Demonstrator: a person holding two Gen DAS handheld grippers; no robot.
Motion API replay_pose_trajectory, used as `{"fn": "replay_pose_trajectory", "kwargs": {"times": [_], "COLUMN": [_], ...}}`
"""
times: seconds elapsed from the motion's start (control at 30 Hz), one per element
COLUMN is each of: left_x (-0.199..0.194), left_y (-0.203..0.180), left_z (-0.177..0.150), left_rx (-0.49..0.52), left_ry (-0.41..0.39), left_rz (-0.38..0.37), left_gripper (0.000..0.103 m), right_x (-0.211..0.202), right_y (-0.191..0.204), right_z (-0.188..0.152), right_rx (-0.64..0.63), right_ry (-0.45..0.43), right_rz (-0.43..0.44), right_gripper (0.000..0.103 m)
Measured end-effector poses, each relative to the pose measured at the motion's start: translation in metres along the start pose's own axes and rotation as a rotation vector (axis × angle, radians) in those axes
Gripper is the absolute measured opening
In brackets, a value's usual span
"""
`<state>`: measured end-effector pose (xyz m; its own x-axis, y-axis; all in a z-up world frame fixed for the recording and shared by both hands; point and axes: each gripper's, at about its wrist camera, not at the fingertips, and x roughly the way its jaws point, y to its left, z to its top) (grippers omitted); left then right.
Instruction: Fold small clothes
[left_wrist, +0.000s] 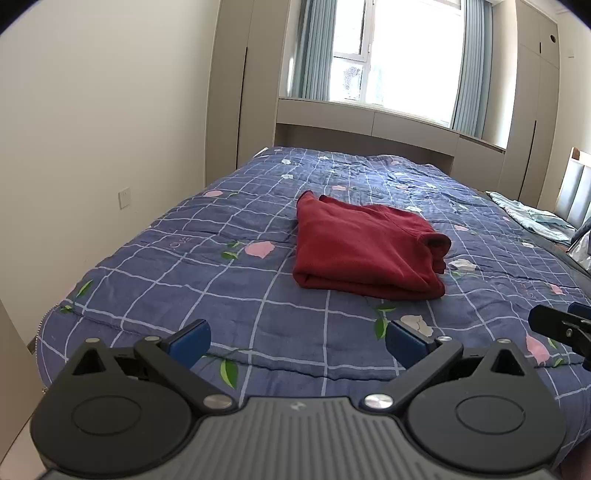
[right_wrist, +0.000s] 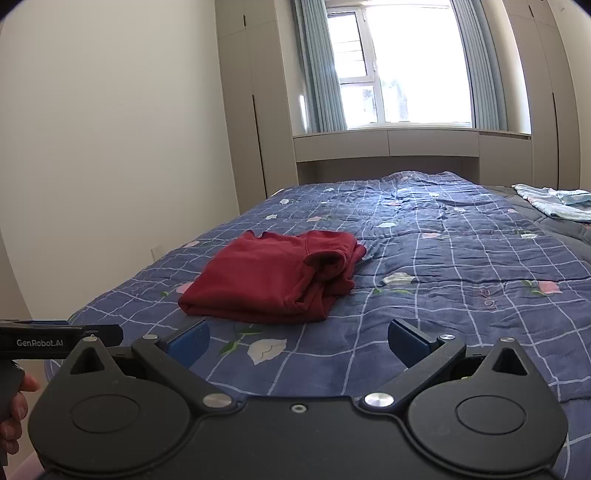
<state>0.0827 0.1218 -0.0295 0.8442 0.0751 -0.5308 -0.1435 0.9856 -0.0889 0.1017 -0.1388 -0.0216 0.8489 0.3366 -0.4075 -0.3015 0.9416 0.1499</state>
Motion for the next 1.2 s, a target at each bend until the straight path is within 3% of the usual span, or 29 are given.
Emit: {"fn": "replay_pose_trajectory", "kwargs": {"times": [1.2], "left_x": [0.0054], "left_y": [-0.0037], "left_z": [-0.0006], "left_rx": [0.014], "left_ry": [0.016], "left_rz": [0.008], "left_gripper": [0.103], "right_x": [0.0073], "right_y": [-0.0037], "right_z": [-0.0029], "right_rx": [0.015], "right_ry": [0.025], "right_rz": [-0.003], "right_gripper": [0.102]}}
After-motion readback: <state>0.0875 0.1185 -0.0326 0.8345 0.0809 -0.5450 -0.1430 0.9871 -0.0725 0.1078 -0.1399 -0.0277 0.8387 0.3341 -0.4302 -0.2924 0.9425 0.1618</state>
